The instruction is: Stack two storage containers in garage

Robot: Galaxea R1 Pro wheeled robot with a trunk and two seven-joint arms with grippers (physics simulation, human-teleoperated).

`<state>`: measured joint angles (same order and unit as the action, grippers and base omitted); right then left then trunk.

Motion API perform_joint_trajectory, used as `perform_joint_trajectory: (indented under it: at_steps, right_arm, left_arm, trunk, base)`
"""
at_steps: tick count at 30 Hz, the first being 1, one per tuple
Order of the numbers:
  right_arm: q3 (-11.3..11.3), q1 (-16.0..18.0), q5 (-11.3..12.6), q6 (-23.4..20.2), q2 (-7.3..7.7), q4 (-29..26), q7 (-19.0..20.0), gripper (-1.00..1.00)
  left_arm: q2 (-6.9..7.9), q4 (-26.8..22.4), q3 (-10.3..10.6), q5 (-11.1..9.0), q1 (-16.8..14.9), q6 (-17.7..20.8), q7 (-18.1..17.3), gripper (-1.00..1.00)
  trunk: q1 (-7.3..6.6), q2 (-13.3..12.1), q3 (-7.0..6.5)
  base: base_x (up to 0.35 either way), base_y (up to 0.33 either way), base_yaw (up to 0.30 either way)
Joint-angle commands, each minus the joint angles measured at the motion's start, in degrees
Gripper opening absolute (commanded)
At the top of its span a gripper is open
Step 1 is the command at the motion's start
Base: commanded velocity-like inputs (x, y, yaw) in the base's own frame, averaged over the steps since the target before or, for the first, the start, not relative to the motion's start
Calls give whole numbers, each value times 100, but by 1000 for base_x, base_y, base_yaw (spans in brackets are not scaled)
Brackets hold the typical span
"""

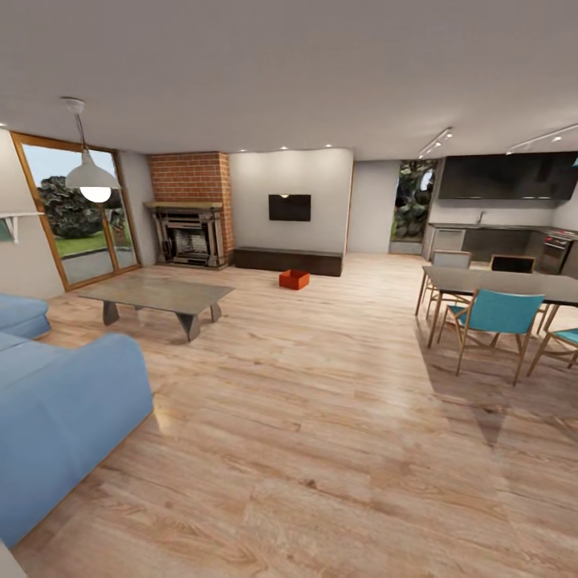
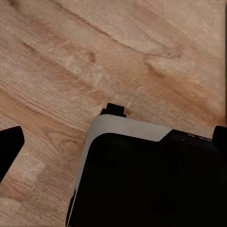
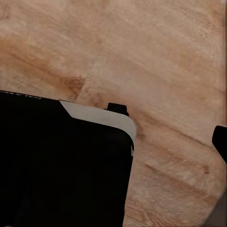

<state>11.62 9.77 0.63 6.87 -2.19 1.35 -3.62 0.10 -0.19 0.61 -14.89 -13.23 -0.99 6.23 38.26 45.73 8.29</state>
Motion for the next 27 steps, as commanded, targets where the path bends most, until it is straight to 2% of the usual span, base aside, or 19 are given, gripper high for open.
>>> perform_joint_trajectory:
  at_steps: [1, 27]
  right_arm:
    - [38, 7, 6, 25, -4, 14, -24, 100]
    - [27, 7, 13, 22, -3, 14, -24, 100]
  left_arm:
    - [-1, 1, 9, -34, -4, -11, 9, 100]
    - [5, 1, 3, -72, -4, -7, 9, 100]
  trunk:
    - [4, 5, 8]
    - [4, 5, 8]
  base:
    - [323, 0, 0]
    - [323, 0, 0]
